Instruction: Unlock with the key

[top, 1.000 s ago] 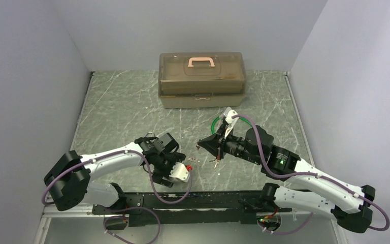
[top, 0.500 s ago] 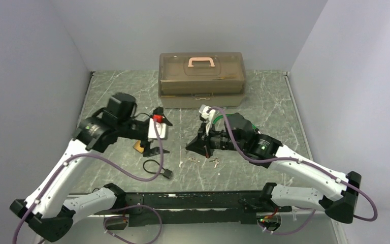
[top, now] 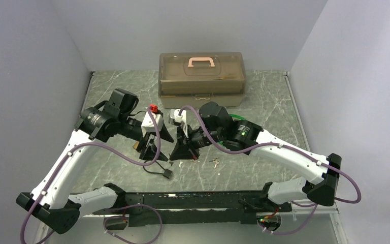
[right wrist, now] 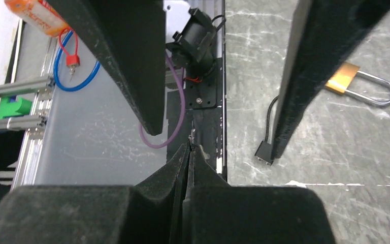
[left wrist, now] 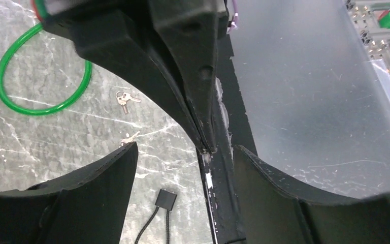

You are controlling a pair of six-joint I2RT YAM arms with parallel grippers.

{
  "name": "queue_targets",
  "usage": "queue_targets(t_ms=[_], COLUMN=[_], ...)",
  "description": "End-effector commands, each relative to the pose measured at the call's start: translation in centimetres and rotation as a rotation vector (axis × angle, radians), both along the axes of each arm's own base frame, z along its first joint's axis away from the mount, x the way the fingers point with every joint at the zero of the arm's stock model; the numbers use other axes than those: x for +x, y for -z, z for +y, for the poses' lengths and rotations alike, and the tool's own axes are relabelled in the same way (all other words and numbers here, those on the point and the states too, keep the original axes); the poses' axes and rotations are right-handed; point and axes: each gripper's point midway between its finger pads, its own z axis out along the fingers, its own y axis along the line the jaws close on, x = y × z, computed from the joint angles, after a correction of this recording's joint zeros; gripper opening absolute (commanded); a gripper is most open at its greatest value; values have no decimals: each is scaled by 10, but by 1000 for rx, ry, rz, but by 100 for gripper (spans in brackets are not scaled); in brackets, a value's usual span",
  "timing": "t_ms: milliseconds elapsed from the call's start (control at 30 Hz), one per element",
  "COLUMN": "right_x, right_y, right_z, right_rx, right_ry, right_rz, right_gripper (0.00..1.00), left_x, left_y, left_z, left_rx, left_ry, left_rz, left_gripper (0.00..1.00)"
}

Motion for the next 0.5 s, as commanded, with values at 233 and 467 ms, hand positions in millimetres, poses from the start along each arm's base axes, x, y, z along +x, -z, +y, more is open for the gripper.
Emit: queue_targets(t_ms=[233, 467], right_x=[4, 11], right_y=[-17, -25], right_z=[1, 2], right_rx=[24, 45], right_ry=[13, 44], right_rz=[-91, -121], right_gripper=[0, 0], left_x=[-17, -14], left_y=[-20, -18], left_z=[-1, -2], left_rx=[-68, -45], left_ry=[37, 35], left_rz=[79, 117], left_gripper=[41, 39])
